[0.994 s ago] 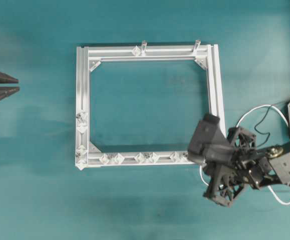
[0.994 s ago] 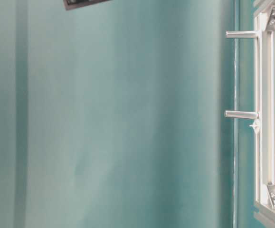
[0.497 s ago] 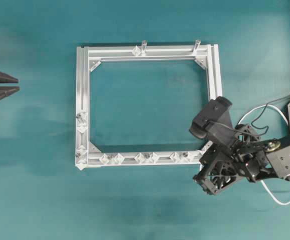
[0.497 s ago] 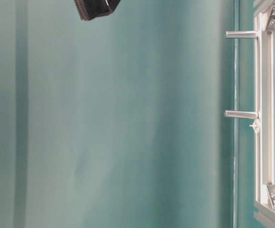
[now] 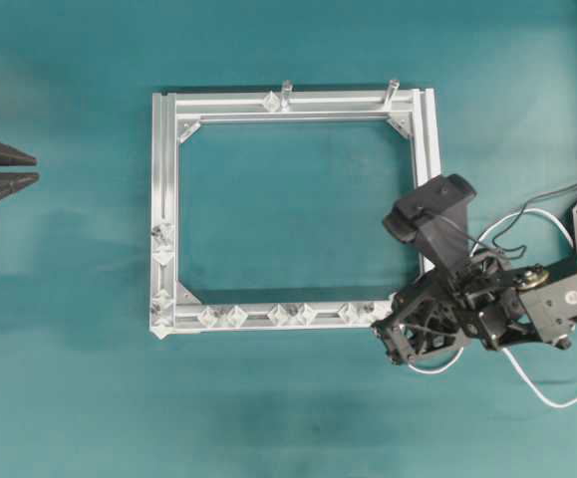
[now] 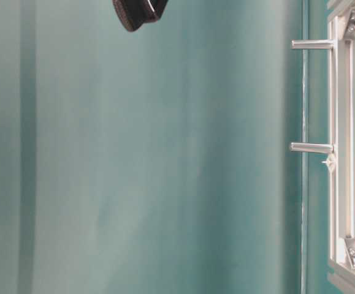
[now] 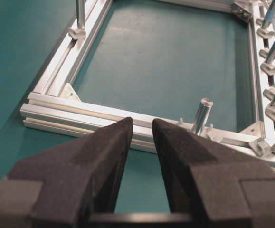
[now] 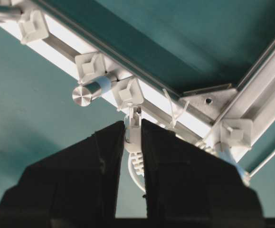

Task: Move the cable alternately left and right between 8 closely spaced pins so it hooks onto each one.

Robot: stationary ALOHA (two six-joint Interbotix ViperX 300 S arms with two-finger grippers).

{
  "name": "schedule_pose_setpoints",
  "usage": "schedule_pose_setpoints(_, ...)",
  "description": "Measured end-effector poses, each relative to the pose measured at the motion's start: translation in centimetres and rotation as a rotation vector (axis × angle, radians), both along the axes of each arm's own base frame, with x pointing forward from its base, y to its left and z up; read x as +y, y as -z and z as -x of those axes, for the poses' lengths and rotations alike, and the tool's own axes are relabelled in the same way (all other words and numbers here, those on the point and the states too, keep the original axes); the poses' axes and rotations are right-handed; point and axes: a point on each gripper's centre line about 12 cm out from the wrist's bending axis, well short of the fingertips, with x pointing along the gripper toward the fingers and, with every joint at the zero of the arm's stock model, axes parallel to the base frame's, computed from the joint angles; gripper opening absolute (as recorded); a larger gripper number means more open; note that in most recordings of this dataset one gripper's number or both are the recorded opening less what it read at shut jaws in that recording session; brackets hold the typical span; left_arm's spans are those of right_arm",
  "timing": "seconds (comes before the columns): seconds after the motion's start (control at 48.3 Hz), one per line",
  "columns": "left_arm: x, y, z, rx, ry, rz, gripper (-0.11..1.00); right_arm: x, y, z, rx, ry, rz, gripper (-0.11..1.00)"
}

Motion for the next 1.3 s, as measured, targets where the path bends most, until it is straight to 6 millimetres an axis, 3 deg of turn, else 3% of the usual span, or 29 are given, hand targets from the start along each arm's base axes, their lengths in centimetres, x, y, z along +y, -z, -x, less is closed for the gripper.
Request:
schedule_pose_setpoints(0.538, 0.0, 0.0, 0.0, 0.000, 0.000, 0.000, 0.38, -0.1, 2.1, 0.1, 0.053, 0.057, -0.001, 0.15)
schedule_pose_setpoints(1.077, 0.0, 0.0, 0.0, 0.000, 0.000, 0.000, 0.38, 0.0, 2.4, -0.1, 0.060, 0.066, 0.000, 0.15)
schedule_pose_setpoints(1.304, 0.0, 0.0, 0.0, 0.000, 0.000, 0.000, 0.38, -1.2, 2.3, -0.4, 0.056, 0.088, 0.021, 0.15)
